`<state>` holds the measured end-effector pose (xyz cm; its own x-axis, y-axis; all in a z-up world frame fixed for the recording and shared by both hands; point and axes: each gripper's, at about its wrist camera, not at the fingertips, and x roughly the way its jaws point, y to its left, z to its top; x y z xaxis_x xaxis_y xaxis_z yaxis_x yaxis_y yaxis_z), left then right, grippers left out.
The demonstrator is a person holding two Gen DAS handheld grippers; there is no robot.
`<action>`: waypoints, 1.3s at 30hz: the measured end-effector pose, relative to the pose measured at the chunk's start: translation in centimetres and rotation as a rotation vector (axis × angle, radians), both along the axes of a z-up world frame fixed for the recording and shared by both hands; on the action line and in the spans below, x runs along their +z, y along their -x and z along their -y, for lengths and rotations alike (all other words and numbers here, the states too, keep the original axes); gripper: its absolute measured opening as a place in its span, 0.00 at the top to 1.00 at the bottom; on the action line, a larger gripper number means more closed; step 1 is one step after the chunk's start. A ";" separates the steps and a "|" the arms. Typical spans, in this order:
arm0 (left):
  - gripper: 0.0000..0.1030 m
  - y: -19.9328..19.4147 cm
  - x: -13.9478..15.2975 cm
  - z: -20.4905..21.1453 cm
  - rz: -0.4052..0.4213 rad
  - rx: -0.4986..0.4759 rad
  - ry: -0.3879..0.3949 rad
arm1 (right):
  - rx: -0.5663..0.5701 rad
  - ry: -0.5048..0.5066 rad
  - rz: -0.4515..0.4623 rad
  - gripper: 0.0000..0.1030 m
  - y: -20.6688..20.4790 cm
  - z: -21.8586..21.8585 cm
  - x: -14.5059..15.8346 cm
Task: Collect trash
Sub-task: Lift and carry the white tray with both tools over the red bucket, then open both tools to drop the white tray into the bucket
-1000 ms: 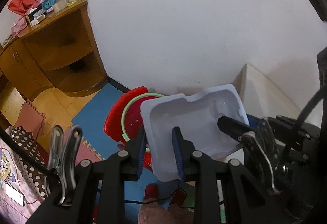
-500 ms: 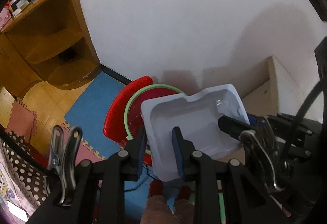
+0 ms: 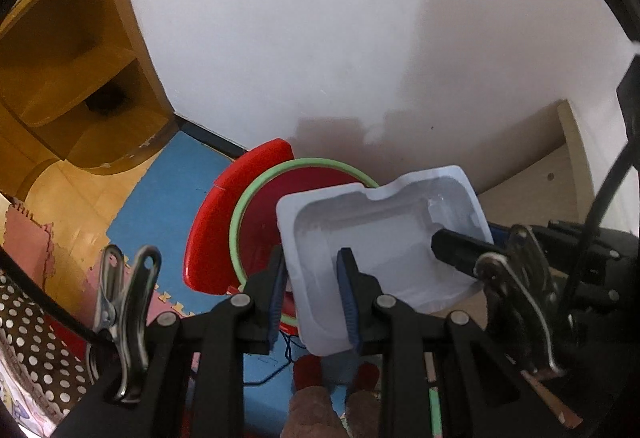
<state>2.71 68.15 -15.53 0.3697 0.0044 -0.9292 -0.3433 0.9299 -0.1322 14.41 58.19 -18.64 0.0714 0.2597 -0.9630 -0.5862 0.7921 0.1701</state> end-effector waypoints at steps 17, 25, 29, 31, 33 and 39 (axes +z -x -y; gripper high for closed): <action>0.59 -3.6 -3.2 0.2 -0.041 -0.034 0.011 | -0.051 0.073 -0.031 0.81 -2.9 -0.1 -3.9; 0.57 -4.3 -3.4 0.3 -0.050 -0.029 0.010 | -0.061 0.057 -0.036 0.81 -3.0 0.3 -3.8; 0.57 -4.2 -3.3 0.4 -0.048 -0.033 0.007 | -0.069 0.051 -0.030 0.81 -3.0 0.5 -3.5; 0.57 -3.9 -3.0 0.4 -0.043 -0.031 0.006 | -0.074 0.044 -0.028 0.81 -2.9 0.7 -3.3; 0.57 -3.8 -2.9 0.4 -0.042 -0.030 0.003 | -0.077 0.041 -0.023 0.81 -2.8 0.8 -2.9; 0.57 -3.2 -2.5 0.3 -0.040 -0.024 0.010 | -0.091 0.027 -0.014 0.81 -1.9 1.2 -2.0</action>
<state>5.88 67.90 -18.07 0.3321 -0.0130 -0.9431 -0.3262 0.9366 -0.1278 16.35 57.01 -20.65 0.0799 0.2263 -0.9708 -0.5090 0.8466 0.1555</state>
